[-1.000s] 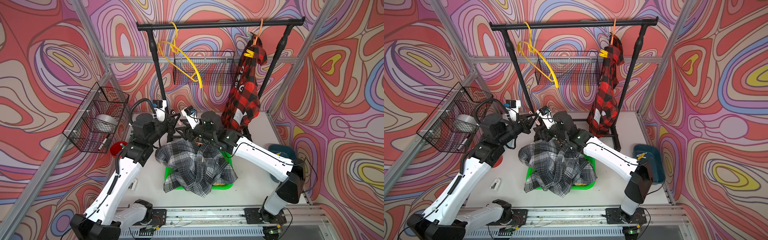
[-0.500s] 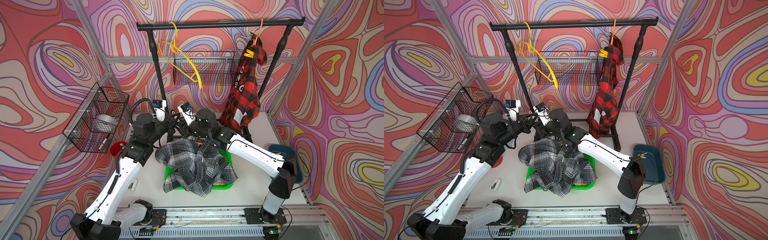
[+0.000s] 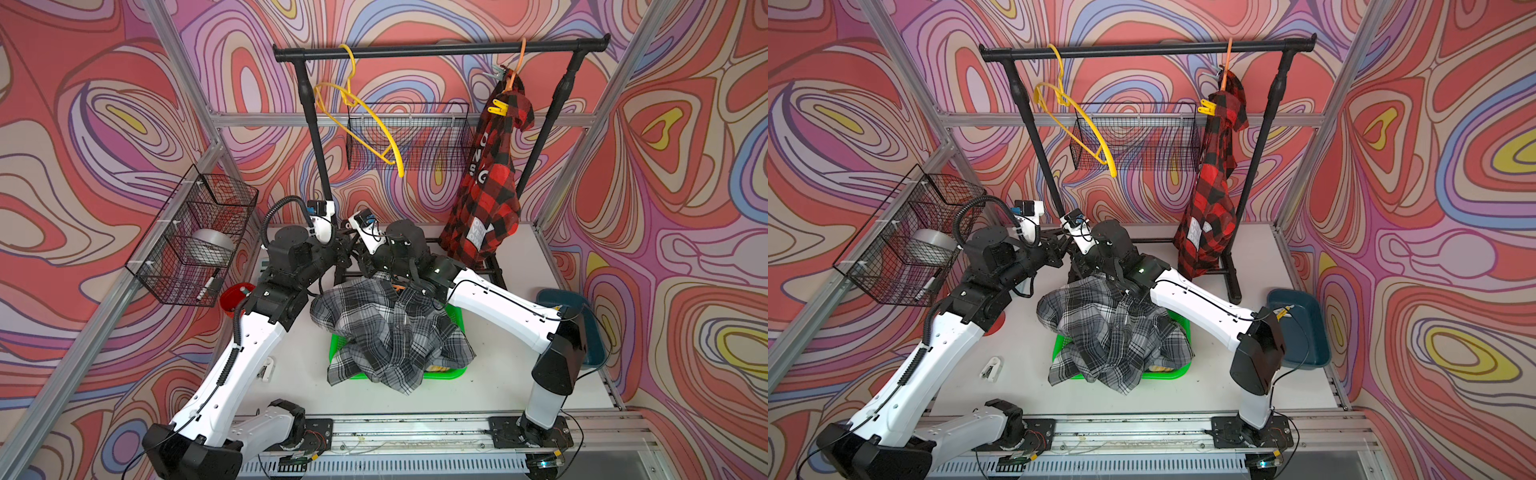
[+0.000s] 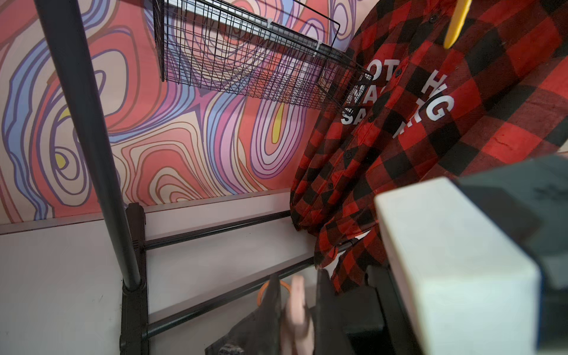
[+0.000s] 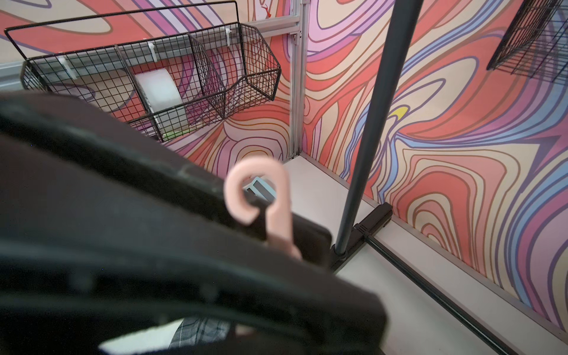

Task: Remove the clothespins securing long-sleeve shirts to the hanger
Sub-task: Place the clamp in the storage box.

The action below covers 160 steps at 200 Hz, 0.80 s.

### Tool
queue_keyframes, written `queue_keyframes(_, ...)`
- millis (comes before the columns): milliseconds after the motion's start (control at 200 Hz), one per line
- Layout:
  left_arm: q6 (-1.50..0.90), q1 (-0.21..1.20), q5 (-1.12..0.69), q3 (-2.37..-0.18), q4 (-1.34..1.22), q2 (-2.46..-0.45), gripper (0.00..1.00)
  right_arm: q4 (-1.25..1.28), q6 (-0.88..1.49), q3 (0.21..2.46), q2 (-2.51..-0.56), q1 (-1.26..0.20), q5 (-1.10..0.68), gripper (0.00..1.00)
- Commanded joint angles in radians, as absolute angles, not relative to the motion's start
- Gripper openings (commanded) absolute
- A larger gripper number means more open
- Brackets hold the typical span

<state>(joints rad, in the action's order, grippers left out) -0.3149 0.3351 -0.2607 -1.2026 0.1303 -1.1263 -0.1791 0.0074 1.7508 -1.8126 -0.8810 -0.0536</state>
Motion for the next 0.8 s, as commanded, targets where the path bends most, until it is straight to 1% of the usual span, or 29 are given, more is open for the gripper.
queue_keyframes(0, -0.298, 0.341, -0.263, -1.227, 0.156, -1.126, 0.03, -0.158, 0.003, 1.764, -1.798, -0.874, -0.038, 0.00)
queue_keyframes(80, -0.284, 0.341, -0.250, -1.234, 0.169, -1.125, 0.13, -0.157, 0.001, 1.756, -1.789, -0.873, -0.035, 0.00)
queue_keyframes(140, -0.278, 0.340, -0.234, -1.239, 0.180, -1.123, 0.24, -0.157, 0.000, 1.750, -1.784, -0.874, -0.036, 0.00)
queue_keyframes(215, -0.272, 0.340, -0.218, -1.243, 0.187, -1.121, 0.29, -0.160, -0.001, 1.742, -1.779, -0.874, -0.039, 0.00)
queue_keyframes(275, -0.268, 0.340, -0.213, -1.241, 0.186, -1.120, 0.37, -0.160, 0.000, 1.734, -1.778, -0.874, -0.041, 0.00)
queue_keyframes(376, -0.267, 0.339, -0.202, -1.241, 0.186, -1.118, 0.44, -0.155, 0.003, 1.718, -1.778, -0.874, -0.040, 0.00)
queue_keyframes(461, -0.268, 0.340, -0.176, -1.242, 0.188, -1.117, 0.47, -0.154, 0.003, 1.707, -1.746, -0.874, -0.040, 0.00)
queue_keyframes(681, -0.274, 0.338, -0.129, -1.243, 0.182, -1.113, 0.60, -0.147, 0.011, 1.657, -1.712, -0.874, -0.037, 0.00)
queue_keyframes(761, -0.278, 0.335, -0.121, -1.241, 0.179, -1.111, 0.62, -0.148, 0.014, 1.637, -1.696, -0.873, -0.031, 0.00)
queue_keyframes(796, -0.280, 0.334, -0.121, -1.240, 0.177, -1.109, 0.65, -0.147, 0.017, 1.626, -1.690, -0.874, -0.029, 0.00)
